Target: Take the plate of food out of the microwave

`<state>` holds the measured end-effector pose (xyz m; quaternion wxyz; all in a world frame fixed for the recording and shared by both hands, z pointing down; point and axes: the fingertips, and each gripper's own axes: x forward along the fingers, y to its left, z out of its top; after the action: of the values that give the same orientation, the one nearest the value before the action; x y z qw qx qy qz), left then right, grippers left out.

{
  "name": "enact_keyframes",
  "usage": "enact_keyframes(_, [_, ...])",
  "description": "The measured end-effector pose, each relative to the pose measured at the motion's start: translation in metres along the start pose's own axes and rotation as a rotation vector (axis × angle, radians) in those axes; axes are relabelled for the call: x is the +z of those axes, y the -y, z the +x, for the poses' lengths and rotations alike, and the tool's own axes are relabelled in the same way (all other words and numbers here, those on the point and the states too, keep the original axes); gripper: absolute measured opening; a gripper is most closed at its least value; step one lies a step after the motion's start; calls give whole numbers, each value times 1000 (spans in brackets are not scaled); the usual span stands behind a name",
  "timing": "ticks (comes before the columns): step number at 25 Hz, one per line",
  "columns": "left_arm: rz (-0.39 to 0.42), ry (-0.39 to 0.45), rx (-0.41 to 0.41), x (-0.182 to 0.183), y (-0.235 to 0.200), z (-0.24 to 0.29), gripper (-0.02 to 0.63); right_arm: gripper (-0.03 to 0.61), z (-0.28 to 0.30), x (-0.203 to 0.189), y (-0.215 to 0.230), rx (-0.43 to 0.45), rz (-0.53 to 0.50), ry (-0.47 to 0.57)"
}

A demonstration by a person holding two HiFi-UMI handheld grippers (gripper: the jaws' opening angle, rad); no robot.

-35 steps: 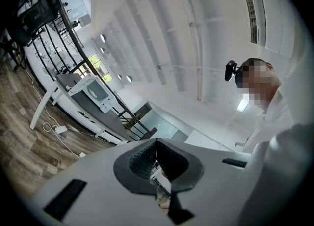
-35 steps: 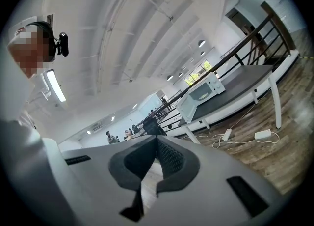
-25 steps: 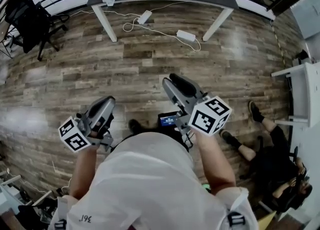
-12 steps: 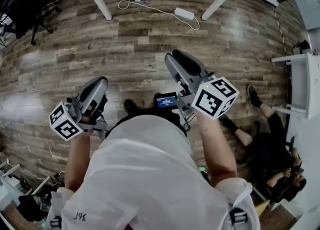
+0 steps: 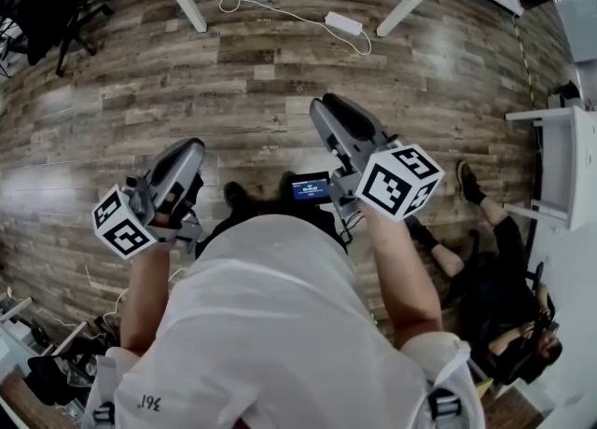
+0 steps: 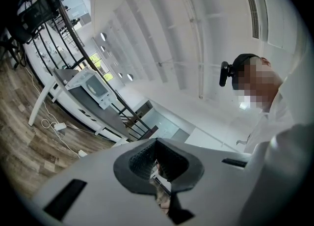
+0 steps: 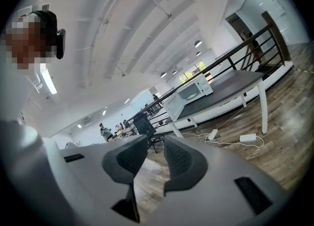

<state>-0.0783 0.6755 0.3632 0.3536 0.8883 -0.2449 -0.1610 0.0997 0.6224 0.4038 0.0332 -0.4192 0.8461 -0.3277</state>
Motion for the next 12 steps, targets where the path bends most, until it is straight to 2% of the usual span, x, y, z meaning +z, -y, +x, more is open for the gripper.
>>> enact_keyframes(12, [-8, 12, 48, -18, -6, 50, 5, 104, -11, 17, 56, -6, 29, -31])
